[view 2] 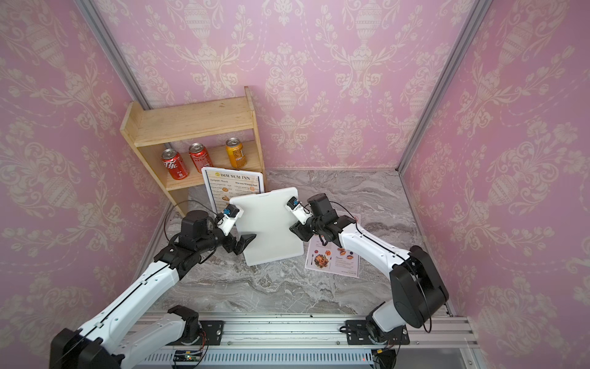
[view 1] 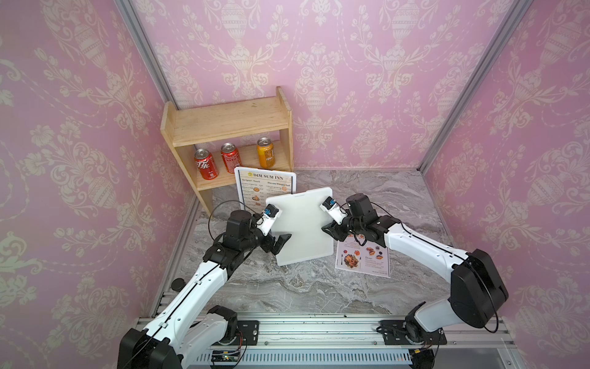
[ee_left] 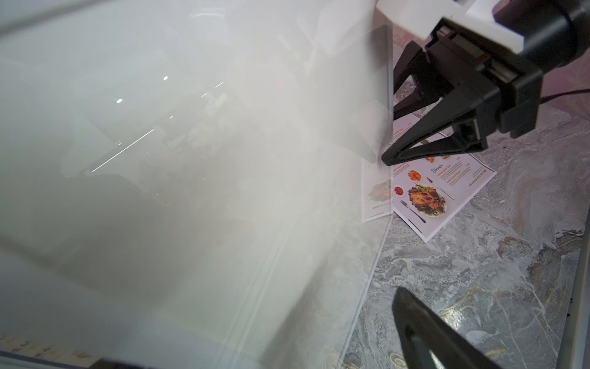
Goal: Insert the menus into the narrow rack
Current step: Place the narrow rack at the center of the board.
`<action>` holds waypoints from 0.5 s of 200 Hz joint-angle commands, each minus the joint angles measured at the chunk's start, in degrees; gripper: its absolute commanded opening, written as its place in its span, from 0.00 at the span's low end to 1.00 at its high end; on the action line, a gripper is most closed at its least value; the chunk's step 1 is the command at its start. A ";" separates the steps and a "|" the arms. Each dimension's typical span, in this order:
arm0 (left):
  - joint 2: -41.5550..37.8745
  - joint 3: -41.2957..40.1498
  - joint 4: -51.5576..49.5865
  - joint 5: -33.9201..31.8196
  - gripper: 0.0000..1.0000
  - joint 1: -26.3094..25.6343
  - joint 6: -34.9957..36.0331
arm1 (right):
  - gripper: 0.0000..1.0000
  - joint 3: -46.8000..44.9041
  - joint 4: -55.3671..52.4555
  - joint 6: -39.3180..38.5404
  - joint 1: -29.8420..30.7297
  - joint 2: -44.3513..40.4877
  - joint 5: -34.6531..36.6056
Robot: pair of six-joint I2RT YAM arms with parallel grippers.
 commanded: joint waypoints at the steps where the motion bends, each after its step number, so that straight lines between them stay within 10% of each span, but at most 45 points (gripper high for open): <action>1: 0.88 1.17 -3.19 -0.82 0.99 -1.51 0.76 | 0.62 -0.53 0.50 1.52 1.70 -3.86 -0.77; 100: -2.88 4.56 -7.82 -12.04 0.99 -1.43 -0.15 | 1.00 -5.05 -3.93 8.34 3.26 -9.96 9.64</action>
